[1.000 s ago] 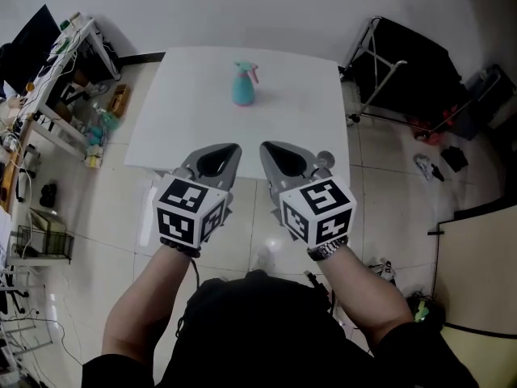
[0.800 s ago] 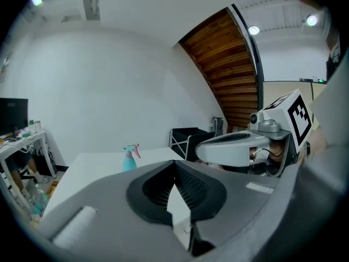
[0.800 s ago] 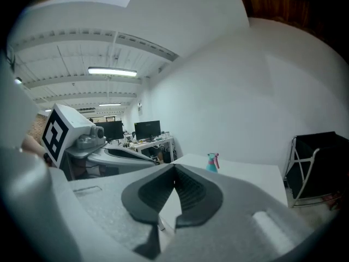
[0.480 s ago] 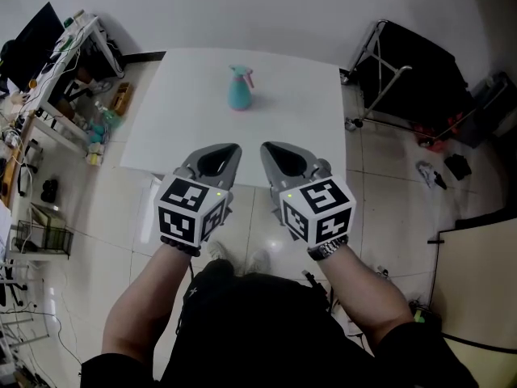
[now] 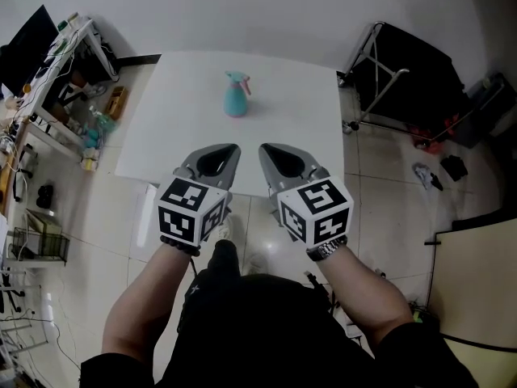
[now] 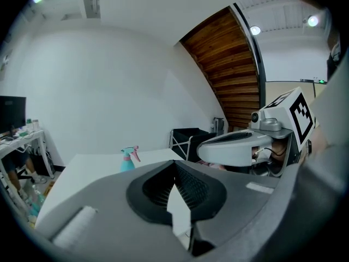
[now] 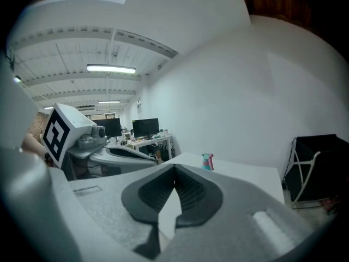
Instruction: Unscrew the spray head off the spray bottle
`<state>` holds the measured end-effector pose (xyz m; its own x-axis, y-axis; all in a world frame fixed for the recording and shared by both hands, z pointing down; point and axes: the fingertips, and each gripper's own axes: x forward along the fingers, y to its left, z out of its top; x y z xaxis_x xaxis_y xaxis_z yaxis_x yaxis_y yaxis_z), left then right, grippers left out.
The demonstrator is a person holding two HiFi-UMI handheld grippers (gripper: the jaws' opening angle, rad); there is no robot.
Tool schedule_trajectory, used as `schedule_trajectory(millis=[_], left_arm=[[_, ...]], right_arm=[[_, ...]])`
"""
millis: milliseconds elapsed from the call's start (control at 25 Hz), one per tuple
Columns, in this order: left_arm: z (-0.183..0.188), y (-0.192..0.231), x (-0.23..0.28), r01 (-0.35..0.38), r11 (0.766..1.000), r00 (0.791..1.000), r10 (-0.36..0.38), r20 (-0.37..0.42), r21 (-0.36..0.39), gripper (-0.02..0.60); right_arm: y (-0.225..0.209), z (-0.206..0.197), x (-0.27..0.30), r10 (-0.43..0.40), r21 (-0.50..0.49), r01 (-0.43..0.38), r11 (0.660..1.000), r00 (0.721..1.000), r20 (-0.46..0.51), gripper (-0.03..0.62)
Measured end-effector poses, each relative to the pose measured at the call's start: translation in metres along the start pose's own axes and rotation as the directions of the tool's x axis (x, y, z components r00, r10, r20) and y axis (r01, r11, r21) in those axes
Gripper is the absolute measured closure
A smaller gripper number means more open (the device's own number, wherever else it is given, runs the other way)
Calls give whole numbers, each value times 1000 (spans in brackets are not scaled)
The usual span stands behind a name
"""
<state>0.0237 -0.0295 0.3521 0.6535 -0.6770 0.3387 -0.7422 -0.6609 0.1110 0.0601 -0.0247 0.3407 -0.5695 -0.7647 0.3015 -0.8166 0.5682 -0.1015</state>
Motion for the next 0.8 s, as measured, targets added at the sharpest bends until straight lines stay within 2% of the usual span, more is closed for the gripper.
schedule_trajectory(millis=[280, 480, 800], left_arm=[[-2, 26, 18, -4, 1000, 1000, 4, -3, 4, 566], [-1, 40, 32, 20, 999, 1000, -20, -14, -25, 566], [-8, 71, 61, 35, 998, 998, -38, -52, -47, 492]], right_arm=[[-12, 2, 24, -15, -5, 15, 1000, 1000, -24, 604], [-21, 3, 42, -25, -6, 25, 1000, 999, -42, 603], [-41, 6, 74, -44, 7, 45, 999, 997, -70, 603]])
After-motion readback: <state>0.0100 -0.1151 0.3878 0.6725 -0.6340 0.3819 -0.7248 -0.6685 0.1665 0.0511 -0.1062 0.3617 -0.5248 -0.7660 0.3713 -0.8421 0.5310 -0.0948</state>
